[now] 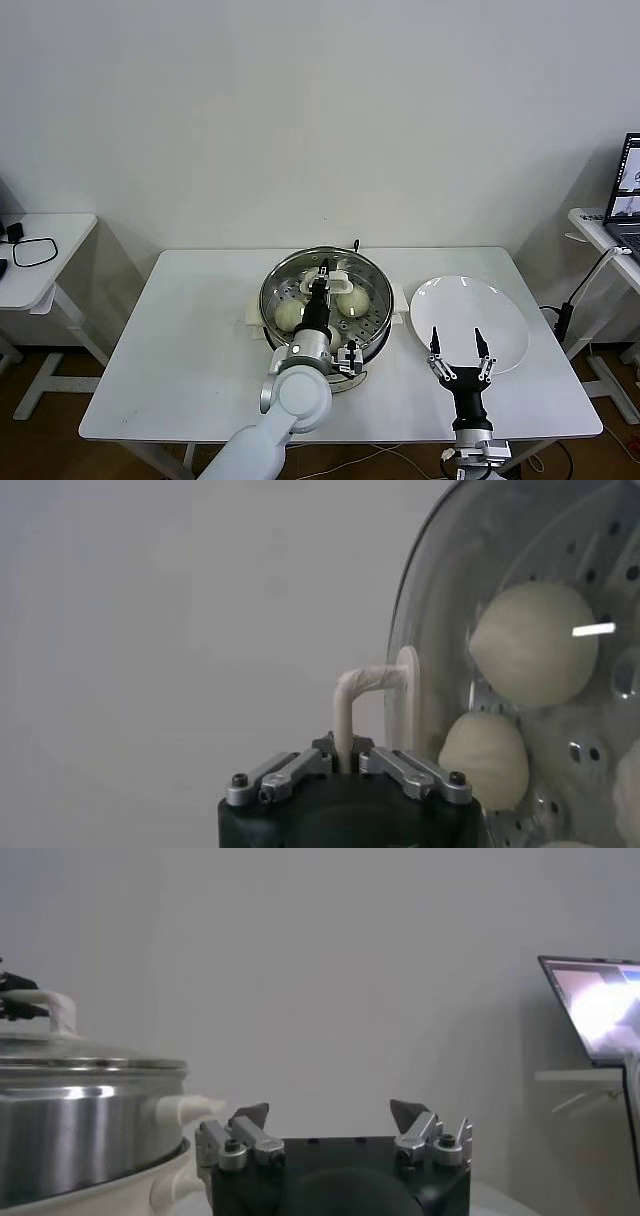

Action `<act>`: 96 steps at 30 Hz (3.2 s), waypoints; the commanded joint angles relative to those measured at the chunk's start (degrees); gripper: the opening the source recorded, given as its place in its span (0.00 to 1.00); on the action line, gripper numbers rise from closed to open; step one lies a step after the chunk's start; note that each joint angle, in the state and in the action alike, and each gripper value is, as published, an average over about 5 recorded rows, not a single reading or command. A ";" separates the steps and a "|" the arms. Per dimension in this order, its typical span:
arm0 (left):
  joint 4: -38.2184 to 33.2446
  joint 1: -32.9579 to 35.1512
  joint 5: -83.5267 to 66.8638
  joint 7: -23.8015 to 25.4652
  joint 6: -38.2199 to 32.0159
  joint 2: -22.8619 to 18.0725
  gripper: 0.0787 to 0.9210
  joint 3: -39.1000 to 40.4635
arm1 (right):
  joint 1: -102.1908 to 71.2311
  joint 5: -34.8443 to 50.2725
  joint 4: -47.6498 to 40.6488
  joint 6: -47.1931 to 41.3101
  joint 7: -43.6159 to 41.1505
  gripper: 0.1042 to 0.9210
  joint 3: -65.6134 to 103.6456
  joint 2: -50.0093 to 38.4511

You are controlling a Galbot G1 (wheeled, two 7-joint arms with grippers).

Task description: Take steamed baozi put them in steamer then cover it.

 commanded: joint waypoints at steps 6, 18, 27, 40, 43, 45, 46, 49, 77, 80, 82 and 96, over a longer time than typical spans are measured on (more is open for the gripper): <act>-0.13 0.10 -0.02 -0.01 -0.12 -0.32 0.14 0.19 | -0.07 -0.14 -0.06 0.09 -0.39 0.88 1.23 0.12; 0.39 0.62 0.36 -0.43 -0.79 -0.71 0.14 -0.10 | -0.16 -0.25 -0.01 0.28 -0.46 0.88 1.16 0.14; -0.17 1.75 1.04 -0.59 -1.73 -0.47 0.20 -0.83 | -0.18 -0.27 -0.08 0.50 -0.47 0.88 1.35 0.07; -13.31 9.27 -2.29 -2.05 -1.84 4.11 0.64 -2.06 | 0.17 -0.56 -1.01 1.03 -0.48 0.88 1.59 -0.28; -17.44 12.10 -4.29 -1.73 -1.69 5.51 0.75 -2.01 | 0.43 -0.55 -1.41 1.15 -0.49 0.88 1.57 -0.32; -19.98 14.12 -5.49 -1.68 -1.86 6.13 0.80 -2.15 | 0.63 -0.59 -1.63 1.21 -0.49 0.88 1.52 -0.33; -21.24 15.02 -6.01 -1.84 -2.01 6.37 0.84 -2.41 | 0.72 -0.67 -1.75 1.26 -0.48 0.88 1.51 -0.32; -25.84 18.43 -9.93 -4.99 -3.39 6.93 0.88 -4.54 | 0.92 -0.95 -2.15 1.45 -0.46 0.88 1.42 -0.33; -12.93 36.31 -77.82 -16.71 -41.49 -4.86 0.88 -42.40 | -3.78 2.60 11.21 -10.02 -1.38 0.88 2.74 -1.46; -12.01 36.91 -78.07 -16.26 -42.01 -5.39 0.88 -42.56 | -4.02 3.48 12.42 -10.73 -1.32 0.88 2.77 -1.37; -11.80 37.34 -78.45 -15.91 -42.34 -5.57 0.88 -42.62 | -4.30 3.86 13.16 -10.84 -1.45 0.88 2.78 -1.31; -14.34 40.59 -78.13 -14.59 -43.59 -5.56 0.88 -40.91 | -6.44 2.34 15.61 -11.41 -1.51 0.88 2.64 -0.75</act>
